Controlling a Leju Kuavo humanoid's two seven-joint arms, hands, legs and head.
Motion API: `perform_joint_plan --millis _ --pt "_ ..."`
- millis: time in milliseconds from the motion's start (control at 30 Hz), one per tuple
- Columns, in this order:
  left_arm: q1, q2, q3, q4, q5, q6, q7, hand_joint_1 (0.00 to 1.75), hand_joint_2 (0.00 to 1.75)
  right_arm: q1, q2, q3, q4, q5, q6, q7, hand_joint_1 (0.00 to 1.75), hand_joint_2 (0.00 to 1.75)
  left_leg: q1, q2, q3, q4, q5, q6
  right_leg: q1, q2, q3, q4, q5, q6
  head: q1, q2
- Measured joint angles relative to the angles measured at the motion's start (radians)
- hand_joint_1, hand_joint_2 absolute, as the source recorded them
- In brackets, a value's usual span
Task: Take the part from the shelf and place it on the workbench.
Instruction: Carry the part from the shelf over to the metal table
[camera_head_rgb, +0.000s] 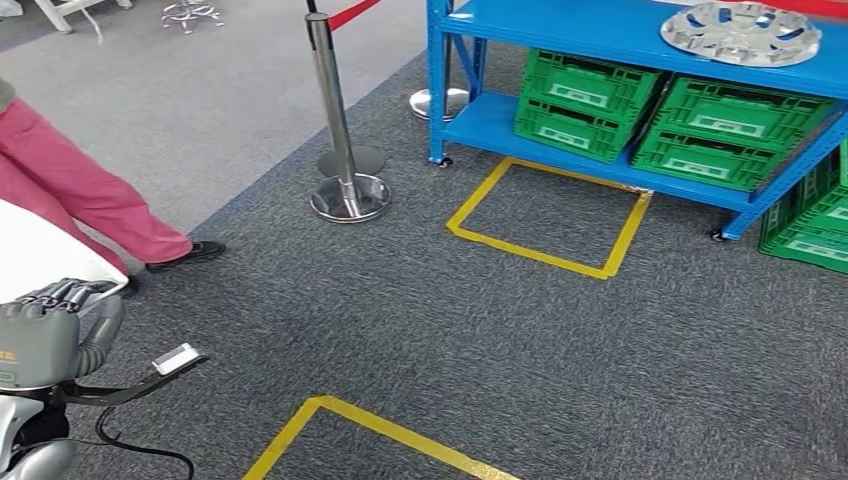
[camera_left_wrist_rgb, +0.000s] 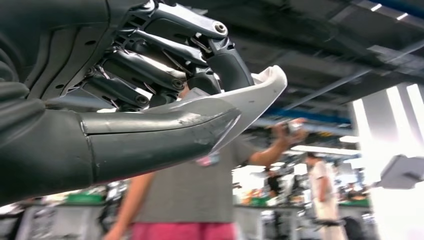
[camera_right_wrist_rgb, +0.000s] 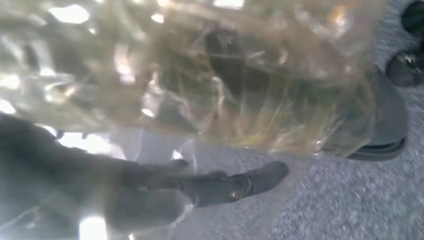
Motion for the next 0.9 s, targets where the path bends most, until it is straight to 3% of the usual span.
perform_joint_plan --millis 33,67,133,200,233,267,300,367,433,500,533,600,633,700,733,767,800,867,900 --pt "0.001 0.0 0.0 -0.001 0.0 -0.001 0.001 1.75 1.75 -0.002 0.0 0.002 0.0 0.001 -0.001 0.001 0.0 0.0 0.003 -0.012 0.001 -0.005 0.004 0.002 -0.001 0.013 -0.003 0.007 -0.008 0.005 0.0 0.0" --pt "0.0 -0.001 0.0 -0.002 0.0 -0.001 0.002 1.75 1.75 -0.003 0.0 0.003 0.0 0.002 -0.002 0.001 0.0 0.0 0.006 -0.024 0.001 -0.01 0.008 0.005 -0.003 0.041 -0.013 0.03 -0.025 0.01 0.002 0.0" --pt "-0.004 -0.004 -0.001 -0.004 0.0 -0.003 0.003 1.75 1.75 -0.002 0.0 0.005 0.0 0.002 -0.002 -0.005 0.0 0.0 0.009 -0.047 -0.001 -0.013 0.013 0.01 -0.008 0.11 -0.065 0.139 -0.082 0.018 0.005 0.0" --pt "-0.004 -0.008 -0.002 -0.004 0.0 -0.004 0.003 1.75 1.75 0.002 0.0 0.005 0.0 0.002 -0.002 -0.008 0.0 0.0 0.009 -0.074 -0.005 -0.013 0.015 0.012 -0.011 0.133 -0.127 0.261 -0.124 0.021 0.005 0.0" --pt "-0.004 -0.01 -0.002 -0.004 0.0 -0.005 0.004 1.75 1.75 0.003 0.0 0.005 0.0 0.002 -0.002 -0.006 0.0 0.0 0.008 -0.089 -0.005 -0.013 0.016 0.012 -0.011 0.136 -0.14 0.281 -0.12 0.021 0.005 0.0" --pt "-0.004 -0.011 -0.002 -0.004 0.0 -0.006 0.004 1.75 1.75 0.003 0.0 0.005 0.0 0.002 -0.003 -0.004 0.0 0.0 0.007 -0.104 -0.005 -0.012 0.016 0.012 -0.011 0.138 -0.133 0.261 -0.096 0.02 0.005 0.0" --pt "-0.004 -0.013 -0.003 -0.004 0.0 -0.007 0.004 1.75 1.75 0.003 0.0 0.006 0.0 0.003 -0.003 -0.002 0.0 0.0 0.007 -0.118 -0.004 -0.012 0.017 0.012 -0.01 0.147 -0.109 0.206 -0.057 0.016 0.005 0.0" --pt "-0.005 -0.015 -0.003 -0.004 0.0 -0.008 0.006 1.75 1.75 0.002 -0.001 0.006 0.0 0.003 -0.003 -0.002 0.0 0.0 0.007 -0.145 -0.003 -0.011 0.018 0.008 -0.012 0.195 -0.048 0.07 0.008 0.004 0.004 0.0" --pt "-0.007 -0.018 -0.003 -0.004 0.0 -0.009 0.008 1.75 1.75 0.002 -0.002 0.006 0.0 0.005 -0.002 -0.007 0.0 0.0 0.01 -0.169 -0.01 -0.009 0.022 -0.001 -0.013 0.227 -0.013 0.0 0.022 -0.006 0.003 0.0" --pt "-0.006 -0.019 -0.004 -0.004 0.0 -0.009 0.009 1.75 1.75 0.0 -0.002 0.006 0.0 0.006 -0.002 -0.009 0.0 0.0 0.014 -0.19 -0.019 -0.009 0.028 -0.015 -0.013 0.21 -0.003 -0.014 0.022 -0.011 0.003 0.0" --pt "-0.005 -0.019 -0.003 -0.005 0.001 -0.01 0.009 1.75 1.75 -0.001 -0.001 0.006 0.0 0.007 -0.002 -0.008 0.0 0.0 0.014 -0.183 -0.023 -0.004 0.026 -0.02 -0.014 0.197 0.002 -0.02 0.026 -0.015 0.002 0.0" --pt "-0.008 -0.018 -0.003 -0.005 0.001 -0.01 0.01 1.75 1.75 0.0 0.0 0.006 0.0 0.007 -0.002 -0.007 0.0 0.0 0.013 -0.13 -0.05 0.049 -0.009 -0.032 -0.019 0.167 0.011 -0.034 0.032 -0.024 -0.004 0.0" --pt "-0.01 -0.019 -0.003 -0.005 0.001 -0.01 0.01 1.75 1.75 0.0 0.0 0.007 0.0 0.008 -0.002 -0.007 0.0 0.0 0.016 -0.097 -0.078 0.106 -0.04 -0.039 -0.018 0.151 0.014 -0.037 0.031 -0.026 -0.006 0.0" --pt "-0.013 -0.02 -0.005 -0.005 0.001 -0.011 0.01 1.75 1.75 0.002 0.0 0.008 0.0 0.011 -0.002 -0.007 0.0 0.0 0.028 -0.07 -0.141 0.23 -0.092 -0.054 -0.018 0.119 0.016 -0.037 0.028 -0.028 -0.008 0.0" --pt "-0.012 -0.021 -0.006 -0.005 0.001 -0.012 0.011 1.75 1.75 0.002 0.0 0.009 0.0 0.013 -0.002 -0.007 0.0 0.0 0.034 -0.066 -0.158 0.262 -0.095 -0.06 -0.019 0.104 0.016 -0.037 0.026 -0.026 -0.008 0.0" --pt "-0.011 -0.021 -0.007 -0.005 0.001 -0.012 0.011 1.75 1.75 0.002 0.0 0.011 0.0 0.016 -0.002 -0.007 0.0 0.0 0.04 -0.063 -0.155 0.257 -0.08 -0.066 -0.02 0.09 0.018 -0.037 0.024 -0.023 -0.008 0.0" --pt "-0.011 -0.022 -0.008 -0.005 0.001 -0.013 0.012 1.75 1.75 0.002 0.0 0.013 0.0 0.018 -0.002 -0.007 0.0 0.0 0.046 -0.056 -0.131 0.214 -0.049 -0.072 -0.022 0.076 0.021 -0.037 0.02 -0.018 -0.009 0.0" --pt "-0.012 -0.022 -0.008 -0.006 0.001 -0.015 0.015 1.75 1.75 0.001 -0.001 0.016 0.0 0.022 -0.005 -0.007 0.0 0.0 0.05 -0.01 -0.059 0.084 0.009 -0.081 -0.022 0.052 0.027 -0.032 0.009 -0.003 -0.011 0.0" --pt "-0.014 -0.023 -0.008 -0.006 0.001 -0.016 0.016 1.75 1.75 0.0 -0.002 0.018 -0.001 0.023 -0.006 -0.007 0.0 0.0 0.049 0.009 -0.034 0.037 0.02 -0.076 -0.02 0.042 0.028 -0.03 0.002 0.005 -0.012 0.0"
